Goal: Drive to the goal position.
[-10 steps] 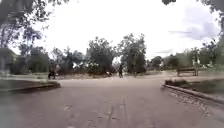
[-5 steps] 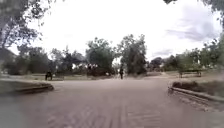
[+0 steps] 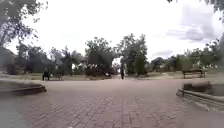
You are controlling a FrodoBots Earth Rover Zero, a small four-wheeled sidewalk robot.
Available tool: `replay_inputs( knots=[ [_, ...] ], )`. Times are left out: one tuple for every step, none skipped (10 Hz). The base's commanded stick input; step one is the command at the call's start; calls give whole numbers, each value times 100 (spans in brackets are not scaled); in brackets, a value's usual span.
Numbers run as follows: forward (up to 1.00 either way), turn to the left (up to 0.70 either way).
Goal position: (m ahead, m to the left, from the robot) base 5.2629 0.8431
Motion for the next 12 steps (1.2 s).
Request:
replay_inputs(
  knots=[
    [100,-33],
    [100,-28],
    [100,-22],
    [100,-11],
    [100,0],
    [100,1],
    [100,1],
    [100,1],
    [100,1],
    [100,1],
    [100,1],
    [100,1]
  ],
)
